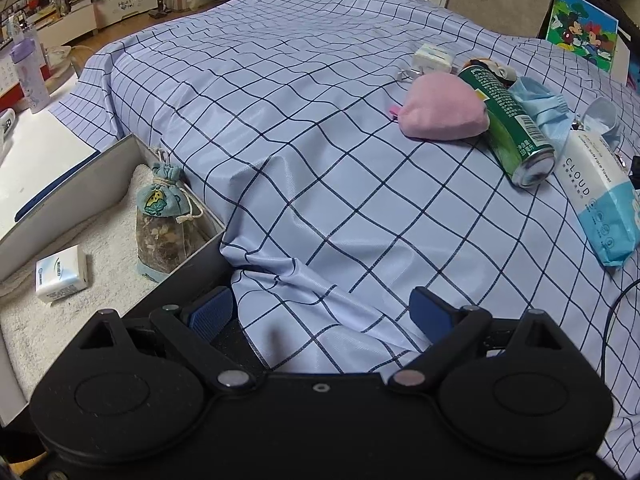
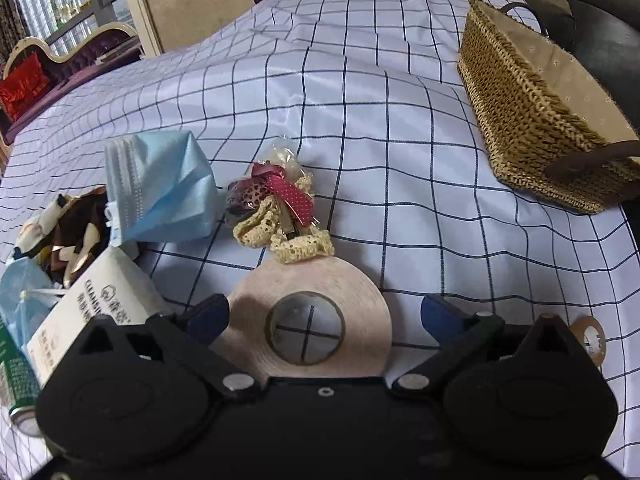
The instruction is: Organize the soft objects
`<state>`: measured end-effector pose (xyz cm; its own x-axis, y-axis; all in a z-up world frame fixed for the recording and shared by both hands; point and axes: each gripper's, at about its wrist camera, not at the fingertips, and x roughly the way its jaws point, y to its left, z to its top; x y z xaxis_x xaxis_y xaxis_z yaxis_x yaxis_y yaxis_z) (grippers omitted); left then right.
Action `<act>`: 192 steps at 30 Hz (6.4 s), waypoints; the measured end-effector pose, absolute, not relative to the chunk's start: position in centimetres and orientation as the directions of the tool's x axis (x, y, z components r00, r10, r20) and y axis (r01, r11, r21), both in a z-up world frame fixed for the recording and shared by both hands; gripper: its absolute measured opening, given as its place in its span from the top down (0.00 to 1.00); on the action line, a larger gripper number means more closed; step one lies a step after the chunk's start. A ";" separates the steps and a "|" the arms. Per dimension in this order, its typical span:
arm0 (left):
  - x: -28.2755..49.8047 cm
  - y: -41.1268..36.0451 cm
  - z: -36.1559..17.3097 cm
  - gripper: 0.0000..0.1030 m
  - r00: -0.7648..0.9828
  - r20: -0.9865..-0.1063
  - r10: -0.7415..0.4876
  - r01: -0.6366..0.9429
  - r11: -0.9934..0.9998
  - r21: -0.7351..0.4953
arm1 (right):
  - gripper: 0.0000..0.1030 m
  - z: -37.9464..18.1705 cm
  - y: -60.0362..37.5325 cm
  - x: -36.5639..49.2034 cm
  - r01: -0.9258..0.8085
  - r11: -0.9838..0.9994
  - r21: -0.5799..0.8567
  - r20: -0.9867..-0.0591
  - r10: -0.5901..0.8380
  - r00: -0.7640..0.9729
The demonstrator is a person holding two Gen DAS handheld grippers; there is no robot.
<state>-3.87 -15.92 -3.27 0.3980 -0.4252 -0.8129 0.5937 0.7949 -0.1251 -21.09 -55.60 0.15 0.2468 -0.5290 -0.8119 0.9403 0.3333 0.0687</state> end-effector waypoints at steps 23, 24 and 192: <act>-4.5 -16.9 -3.2 0.11 0.393 -0.819 -0.418 0.624 0.775 -0.095 | 0.11 -1.7 -56.7 -21.3 0.904 0.381 0.195 -0.815 -0.449 0.366; -4.5 -17.0 -3.2 0.11 0.393 -0.820 -0.417 0.626 0.774 -0.094 | 0.11 -1.5 -56.7 -21.4 0.898 0.388 0.207 -0.812 -0.444 0.378; 6.5 -31.7 -3.4 0.23 0.247 -0.812 -0.529 0.564 0.760 -0.323 | 0.08 2.0 -53.1 -24.6 0.906 0.375 0.196 -0.742 -0.548 0.387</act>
<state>6.50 -31.69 -3.35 0.2472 -0.5290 -0.8118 0.5640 0.7598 -0.3234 -24.60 -53.14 2.00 0.3871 -0.5478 -0.7416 0.9061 0.3747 0.1963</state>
